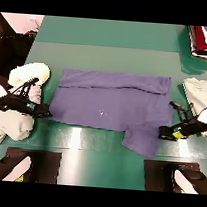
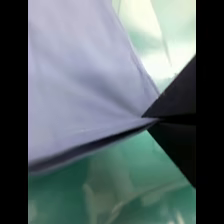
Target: Fold the shirts.
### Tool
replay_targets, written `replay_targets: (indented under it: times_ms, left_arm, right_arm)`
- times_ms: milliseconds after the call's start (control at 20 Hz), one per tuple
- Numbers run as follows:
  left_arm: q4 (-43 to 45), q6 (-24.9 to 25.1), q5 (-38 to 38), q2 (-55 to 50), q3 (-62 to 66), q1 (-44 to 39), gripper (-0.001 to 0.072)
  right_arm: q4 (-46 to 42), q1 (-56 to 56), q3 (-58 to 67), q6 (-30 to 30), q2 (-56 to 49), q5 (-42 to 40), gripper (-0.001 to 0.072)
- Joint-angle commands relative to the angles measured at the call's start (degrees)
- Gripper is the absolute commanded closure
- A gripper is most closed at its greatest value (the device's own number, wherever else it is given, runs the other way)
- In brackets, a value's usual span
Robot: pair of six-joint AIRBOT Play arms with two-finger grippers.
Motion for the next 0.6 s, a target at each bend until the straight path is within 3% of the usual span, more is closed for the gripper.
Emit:
replay_targets:
  times_ms: [0, 150, 550]
  left_arm:
    - [0.11, -0.83, -4.96, 6.6, 0.48, 0.04, 0.0684]
    - [-7.61, -0.33, 1.05, 5.66, 3.69, 0.04, 0.0685]
    - [-8.17, 1.27, 13.33, -15.5, 17.9, 0.04, 0.0684]
  right_arm:
    - [-4.15, -0.55, 6.23, 2.51, 8.07, 3.32, 0.0695]
    - [-4.07, -2.56, 13.44, 2.95, 6.6, -0.98, 0.0695]
    - [-4.24, -0.83, 34.03, 0.55, -19.87, -10.21, 0.0695]
